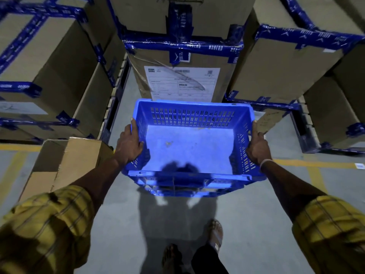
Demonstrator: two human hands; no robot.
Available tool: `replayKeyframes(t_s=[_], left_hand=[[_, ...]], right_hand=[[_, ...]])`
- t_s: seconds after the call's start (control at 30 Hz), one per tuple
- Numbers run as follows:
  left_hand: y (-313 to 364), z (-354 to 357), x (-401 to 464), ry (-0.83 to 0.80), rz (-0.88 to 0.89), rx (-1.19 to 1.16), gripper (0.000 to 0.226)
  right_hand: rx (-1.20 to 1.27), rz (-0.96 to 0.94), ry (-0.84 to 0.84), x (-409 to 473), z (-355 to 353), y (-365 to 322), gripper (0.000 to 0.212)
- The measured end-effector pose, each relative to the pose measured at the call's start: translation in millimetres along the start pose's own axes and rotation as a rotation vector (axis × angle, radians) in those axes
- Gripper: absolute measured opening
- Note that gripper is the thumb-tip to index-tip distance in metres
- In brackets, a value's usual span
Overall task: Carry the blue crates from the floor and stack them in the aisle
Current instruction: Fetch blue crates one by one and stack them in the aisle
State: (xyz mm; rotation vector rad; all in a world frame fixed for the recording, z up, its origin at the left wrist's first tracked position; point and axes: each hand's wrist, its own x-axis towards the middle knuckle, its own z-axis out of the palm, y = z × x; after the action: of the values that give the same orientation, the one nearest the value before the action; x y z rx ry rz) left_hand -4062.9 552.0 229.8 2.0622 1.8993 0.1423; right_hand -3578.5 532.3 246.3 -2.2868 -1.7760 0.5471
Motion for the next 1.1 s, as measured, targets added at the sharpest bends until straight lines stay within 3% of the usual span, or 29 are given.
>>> replayKeyframes(t_s=[0.13, 0.27, 0.57, 0.7, 0.83, 0.9, 1.1], left_hand=[[-4.3, -11.9, -7.5, -0.115, 0.068, 0.082, 0.118], [-1.6, -6.8, -13.4, -0.043, 0.184, 0.176, 0.111], [-9.6, -2.6, -2.6, -0.065, 0.195, 0.152, 0.110], [13.8, -21.2, -6.7, -0.214, 0.039, 0.156, 0.121], [45.2, -34.8, -33.9, -0.296, -0.095, -0.053, 0.119], [60.5, -36.4, -49.5, -0.292, -0.078, -0.170, 0.116], [149.3, -56.5, -89.5, -0.310, 0.133, -0.388, 0.100]], right_hand=[[-0.036, -0.027, -0.001, -28.2, -4.4, 4.0, 0.093], [-0.016, -0.057, 0.060, -45.2, 6.2, 14.5, 0.094], [-0.034, -0.007, 0.054, -38.8, 5.4, 11.2, 0.096], [0.008, 0.034, -0.083, -32.4, -2.1, 12.0, 0.098], [0.020, 0.089, -0.253, -49.7, -24.9, 12.4, 0.098], [0.044, 0.130, -0.272, -69.6, -36.8, 10.6, 0.096], [0.336, 0.227, -0.080, -142.7, -85.1, 15.5, 0.091]])
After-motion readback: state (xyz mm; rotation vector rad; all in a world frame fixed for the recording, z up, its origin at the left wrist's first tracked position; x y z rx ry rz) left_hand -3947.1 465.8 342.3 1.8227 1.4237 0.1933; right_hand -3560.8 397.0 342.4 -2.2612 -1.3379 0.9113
